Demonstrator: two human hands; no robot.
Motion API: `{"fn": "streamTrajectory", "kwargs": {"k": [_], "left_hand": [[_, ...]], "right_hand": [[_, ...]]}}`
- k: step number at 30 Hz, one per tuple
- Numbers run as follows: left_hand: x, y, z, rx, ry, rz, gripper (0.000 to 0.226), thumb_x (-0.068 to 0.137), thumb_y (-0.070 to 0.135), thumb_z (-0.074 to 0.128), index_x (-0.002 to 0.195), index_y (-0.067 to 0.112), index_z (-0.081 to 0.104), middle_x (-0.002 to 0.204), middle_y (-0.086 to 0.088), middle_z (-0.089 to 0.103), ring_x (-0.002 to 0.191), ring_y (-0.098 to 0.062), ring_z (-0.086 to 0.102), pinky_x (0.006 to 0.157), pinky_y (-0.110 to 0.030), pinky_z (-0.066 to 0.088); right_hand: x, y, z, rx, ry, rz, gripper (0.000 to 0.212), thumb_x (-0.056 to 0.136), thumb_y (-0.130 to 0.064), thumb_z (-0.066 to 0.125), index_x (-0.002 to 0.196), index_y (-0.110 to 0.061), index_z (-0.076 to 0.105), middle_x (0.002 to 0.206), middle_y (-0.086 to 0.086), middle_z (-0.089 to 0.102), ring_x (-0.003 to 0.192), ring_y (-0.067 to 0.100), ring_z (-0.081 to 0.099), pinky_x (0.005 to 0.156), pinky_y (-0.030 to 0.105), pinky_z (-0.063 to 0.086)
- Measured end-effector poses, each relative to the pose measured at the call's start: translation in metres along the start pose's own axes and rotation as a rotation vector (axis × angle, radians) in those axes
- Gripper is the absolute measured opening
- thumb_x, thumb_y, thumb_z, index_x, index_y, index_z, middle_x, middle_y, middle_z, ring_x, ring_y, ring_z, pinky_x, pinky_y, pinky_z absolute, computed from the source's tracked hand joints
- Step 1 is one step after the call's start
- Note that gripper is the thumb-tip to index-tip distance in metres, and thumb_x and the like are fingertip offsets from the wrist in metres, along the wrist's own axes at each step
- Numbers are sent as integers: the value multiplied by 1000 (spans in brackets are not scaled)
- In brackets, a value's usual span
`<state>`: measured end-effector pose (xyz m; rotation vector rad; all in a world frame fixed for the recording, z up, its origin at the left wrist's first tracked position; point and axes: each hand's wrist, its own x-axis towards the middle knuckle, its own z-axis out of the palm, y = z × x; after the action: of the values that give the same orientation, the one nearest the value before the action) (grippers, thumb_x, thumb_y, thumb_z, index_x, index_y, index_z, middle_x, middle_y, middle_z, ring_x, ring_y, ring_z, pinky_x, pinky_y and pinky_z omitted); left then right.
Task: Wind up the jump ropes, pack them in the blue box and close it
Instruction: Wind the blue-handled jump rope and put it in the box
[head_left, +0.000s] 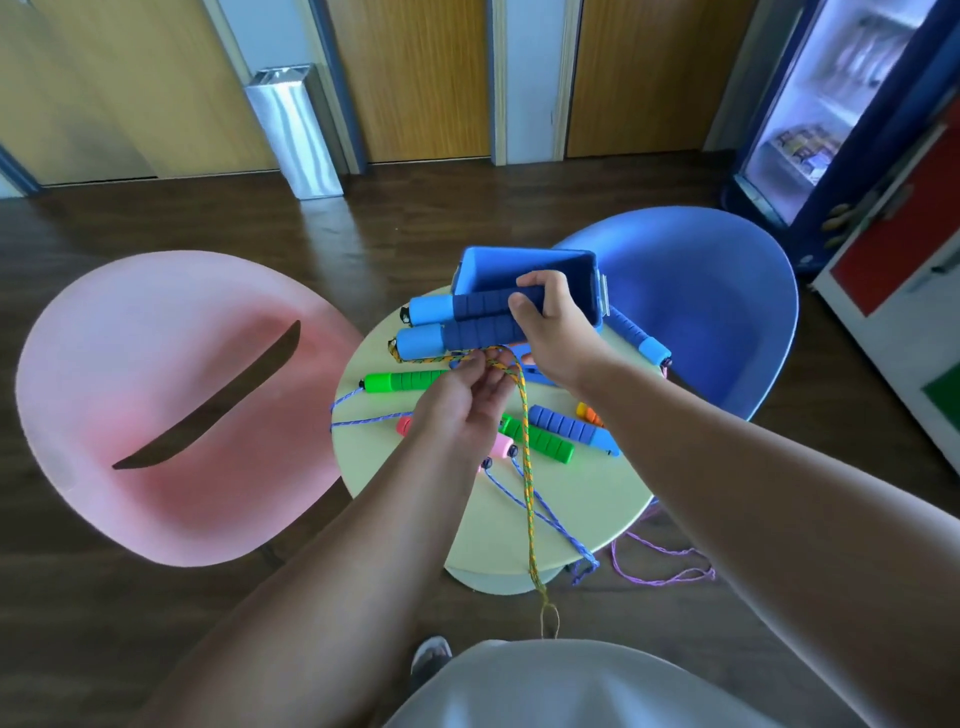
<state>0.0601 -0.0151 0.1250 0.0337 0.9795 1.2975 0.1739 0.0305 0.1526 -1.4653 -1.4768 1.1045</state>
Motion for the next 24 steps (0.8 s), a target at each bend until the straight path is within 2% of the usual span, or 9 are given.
{"fn": "streamTrajectory", "kwargs": {"k": [1,3,5,7,10,12,14,18,24], "left_hand": [[0,0,-1,-5,3,-8,21,107,4,48,92,1,63,67,-8,74,69,-16,75,89,-37,57],[3,-1,-4,-24,14,-8,19,107,6,50,93,1,63,69,-9,74,77,-19,74,91,-37,58],[6,-1,-6,-34,17,-1,19,107,8,51,95,1,63,74,-10,73,88,-23,70,102,-42,54],[8,-2,-8,-29,17,0,21,107,10,51,93,2,64,79,-10,70,86,-22,68,105,-41,52],[6,-1,-8,106,41,-4,19,106,18,57,90,13,67,82,0,72,77,-8,65,85,-26,49],[7,0,-8,213,77,-4,8,102,25,64,95,25,68,100,8,74,87,-2,63,86,-30,40],[7,3,-7,227,70,-16,2,100,25,68,100,27,67,112,10,70,94,-3,61,89,-32,38],[6,3,-2,95,45,-25,3,99,11,68,101,13,68,90,1,67,74,-6,60,63,-17,51],[0,5,2,109,14,12,2,96,0,67,97,-2,68,86,-12,75,76,-20,76,71,-28,64]], "right_hand": [[-1,0,1,25,-11,24,22,104,-33,49,124,-25,43,107,0,54,81,14,67,83,46,60],[-5,-2,4,68,-48,62,22,105,-32,47,125,-25,40,108,3,56,82,27,73,81,56,60],[-9,-1,6,44,-66,65,25,106,-30,45,129,-22,37,106,10,59,72,28,71,75,54,60],[-12,0,7,5,-64,40,27,107,-30,45,130,-21,35,114,19,58,67,31,70,71,53,60],[-15,1,5,25,-62,33,24,106,-30,46,127,-26,35,123,19,52,70,35,73,69,58,60],[-16,1,0,116,-67,55,26,107,-26,48,129,-22,35,111,14,53,60,26,69,66,53,63],[-17,0,-5,176,-69,55,28,106,-23,50,130,-20,36,100,11,53,55,21,62,60,43,62],[-17,-1,-10,232,-51,59,29,105,-22,53,130,-21,38,100,14,55,57,25,58,60,40,56],[-18,1,-17,116,2,3,20,106,-27,49,123,-26,39,98,3,54,59,19,60,58,35,56]]}}
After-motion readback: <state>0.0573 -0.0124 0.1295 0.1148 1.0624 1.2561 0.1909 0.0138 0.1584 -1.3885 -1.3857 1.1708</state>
